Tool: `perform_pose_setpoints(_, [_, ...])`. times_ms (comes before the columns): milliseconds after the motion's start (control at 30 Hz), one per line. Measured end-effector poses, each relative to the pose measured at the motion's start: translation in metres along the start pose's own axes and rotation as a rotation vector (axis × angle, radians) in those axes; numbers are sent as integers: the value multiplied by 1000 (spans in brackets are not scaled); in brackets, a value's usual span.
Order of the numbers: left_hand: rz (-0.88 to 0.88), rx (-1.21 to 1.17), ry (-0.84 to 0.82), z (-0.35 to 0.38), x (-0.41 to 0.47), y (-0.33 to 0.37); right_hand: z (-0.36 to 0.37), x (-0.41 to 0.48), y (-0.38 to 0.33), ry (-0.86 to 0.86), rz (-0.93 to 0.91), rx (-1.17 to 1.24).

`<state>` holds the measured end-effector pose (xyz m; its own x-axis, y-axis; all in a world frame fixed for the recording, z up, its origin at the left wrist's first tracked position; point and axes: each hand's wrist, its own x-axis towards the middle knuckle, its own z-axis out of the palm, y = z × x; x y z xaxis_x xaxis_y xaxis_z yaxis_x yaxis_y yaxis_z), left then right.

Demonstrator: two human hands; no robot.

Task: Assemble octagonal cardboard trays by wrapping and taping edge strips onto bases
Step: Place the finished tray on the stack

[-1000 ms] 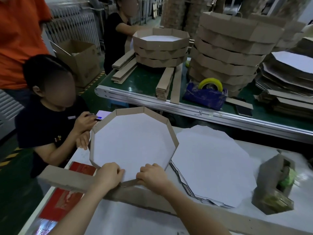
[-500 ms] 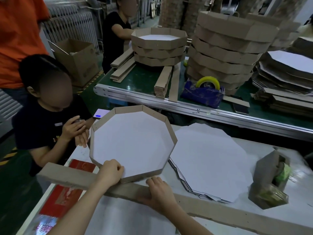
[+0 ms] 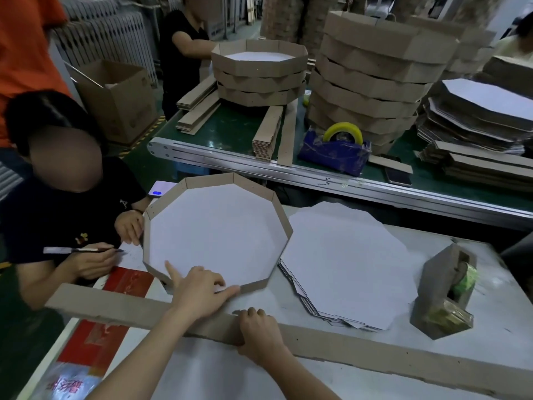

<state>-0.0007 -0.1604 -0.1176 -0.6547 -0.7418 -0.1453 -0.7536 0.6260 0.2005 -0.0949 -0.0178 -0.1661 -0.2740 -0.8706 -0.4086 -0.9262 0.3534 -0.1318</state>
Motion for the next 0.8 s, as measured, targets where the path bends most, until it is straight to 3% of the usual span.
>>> perform_pose_setpoints(100, [184,-109,-177,2,-3,7,2,-4,-1,-8,-3,9])
perform_pose_setpoints(200, [210,-98,-179,4,-2,13,-7,-5,8,16,-36,134])
perform_pose_setpoints(300, [172,-84,-193,2,3,19,-27,-10,31,298,-53,343])
perform_pose_setpoints(367, [177,-50,-194,0,8,23,-37,-14,55,565,49,445])
perform_pose_setpoints(433, [187,-44,-167,0,10,25,-43,-15,86,710,168,438])
perform_pose_setpoints(467, [188,-53,-147,0,10,27,-45,-14,101,659,229,389])
perform_pose_setpoints(600, [185,-63,-112,-5,12,33,-36,-16,145,154,449,192])
perform_pose_setpoints(800, [175,-65,-136,-5,5,33,-30,-17,145,64,430,126])
